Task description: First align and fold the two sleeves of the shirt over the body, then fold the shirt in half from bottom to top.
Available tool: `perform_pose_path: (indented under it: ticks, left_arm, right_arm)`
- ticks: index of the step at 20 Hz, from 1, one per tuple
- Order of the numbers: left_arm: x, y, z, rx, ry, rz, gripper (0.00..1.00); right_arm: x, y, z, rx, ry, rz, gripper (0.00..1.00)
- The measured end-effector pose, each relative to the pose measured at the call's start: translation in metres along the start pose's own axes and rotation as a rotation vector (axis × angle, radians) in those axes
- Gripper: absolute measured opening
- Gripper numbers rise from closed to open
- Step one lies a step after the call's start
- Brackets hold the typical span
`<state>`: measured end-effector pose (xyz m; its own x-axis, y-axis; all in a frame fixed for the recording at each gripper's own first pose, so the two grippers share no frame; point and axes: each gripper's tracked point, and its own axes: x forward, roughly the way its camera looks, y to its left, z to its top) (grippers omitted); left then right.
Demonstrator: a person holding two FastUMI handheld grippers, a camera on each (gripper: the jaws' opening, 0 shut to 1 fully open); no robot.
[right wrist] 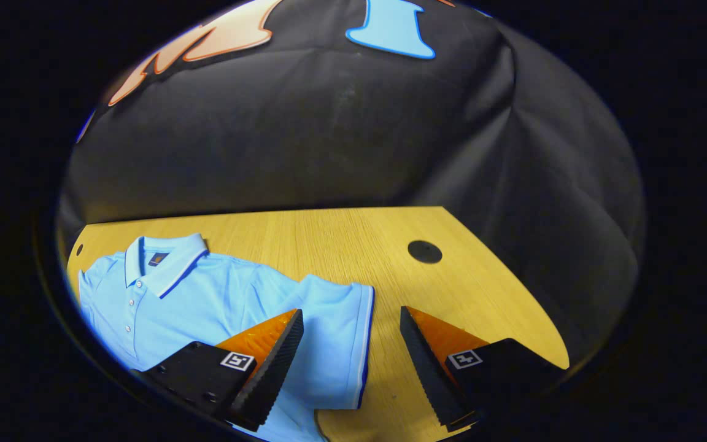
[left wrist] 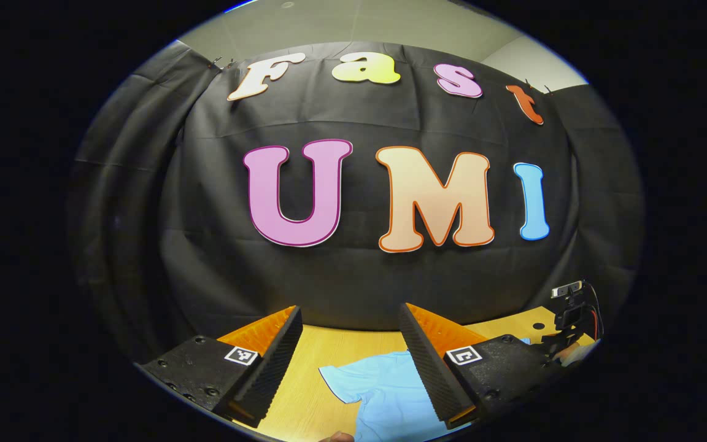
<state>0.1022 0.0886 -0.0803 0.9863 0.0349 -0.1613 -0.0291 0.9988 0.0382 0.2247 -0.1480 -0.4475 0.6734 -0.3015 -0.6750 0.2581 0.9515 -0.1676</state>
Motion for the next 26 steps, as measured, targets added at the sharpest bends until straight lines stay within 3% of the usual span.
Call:
perform_pose_path:
  ticks: [5,10,13,15,16,18,26]
  left_arm:
    - [-0.001,0.006,-0.006,-0.009,0.015,0.018,0.95]
    - [-0.001,0.005,-0.008,-0.011,0.023,0.03,0.95]
    - [-0.003,0.001,-0.012,-0.021,0.035,0.024,0.95]
    - [-0.003,0.001,-0.012,-0.021,0.04,0.027,0.96]
    - [-0.003,0.002,-0.012,-0.021,0.04,0.03,0.96]
    - [-0.004,0.004,-0.011,-0.02,0.037,0.033,0.95]
    - [-0.005,0.013,-0.012,-0.038,0.039,0.042,0.94]
  right_arm:
    - [0.013,-0.002,-0.016,0.123,0.095,0.017,1.0]
    - [0.015,0.006,-0.016,0.129,0.085,0.027,0.89]
    - [0.016,0.021,-0.016,0.1,0.06,0.085,0.5]
    - [0.012,0.023,-0.014,0.059,0.035,0.076,0.11]
    - [0.01,0.026,-0.013,0.049,0.026,0.078,0.06]
    - [0.005,0.037,-0.015,0.067,0.04,0.102,0.0]
    - [-0.026,0.071,0.017,0.142,-0.018,0.181,0.02]
